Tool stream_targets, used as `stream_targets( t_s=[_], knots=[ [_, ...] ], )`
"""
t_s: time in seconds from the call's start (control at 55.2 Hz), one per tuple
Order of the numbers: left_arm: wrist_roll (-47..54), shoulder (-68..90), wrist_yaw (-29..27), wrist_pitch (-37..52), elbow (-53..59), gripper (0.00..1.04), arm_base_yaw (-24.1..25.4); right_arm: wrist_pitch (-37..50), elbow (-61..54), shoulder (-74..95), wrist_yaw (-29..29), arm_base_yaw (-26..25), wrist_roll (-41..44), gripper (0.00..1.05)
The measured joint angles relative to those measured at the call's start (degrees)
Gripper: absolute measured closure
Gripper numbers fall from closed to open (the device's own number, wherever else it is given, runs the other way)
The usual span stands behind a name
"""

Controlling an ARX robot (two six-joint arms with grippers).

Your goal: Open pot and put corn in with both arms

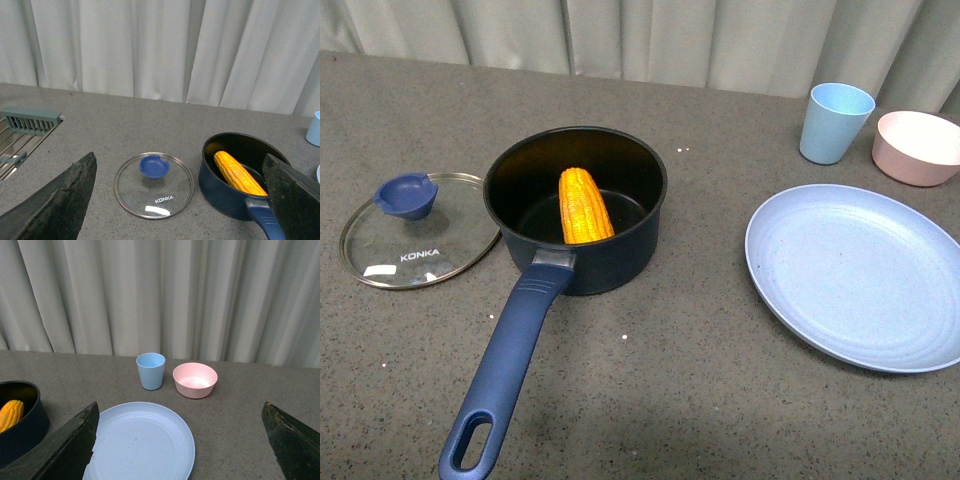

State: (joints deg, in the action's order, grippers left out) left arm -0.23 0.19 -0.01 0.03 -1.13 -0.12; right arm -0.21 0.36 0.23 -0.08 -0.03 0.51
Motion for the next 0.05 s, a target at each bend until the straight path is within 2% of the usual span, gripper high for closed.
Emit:
stream_targets(
  t_s=[0.054],
  knots=[
    [0.00,0.00,-0.02,0.00,0.00,0.07,0.00,0.00,0.00,0.00,0.00,0.00,0.00,0.09]
  ],
)
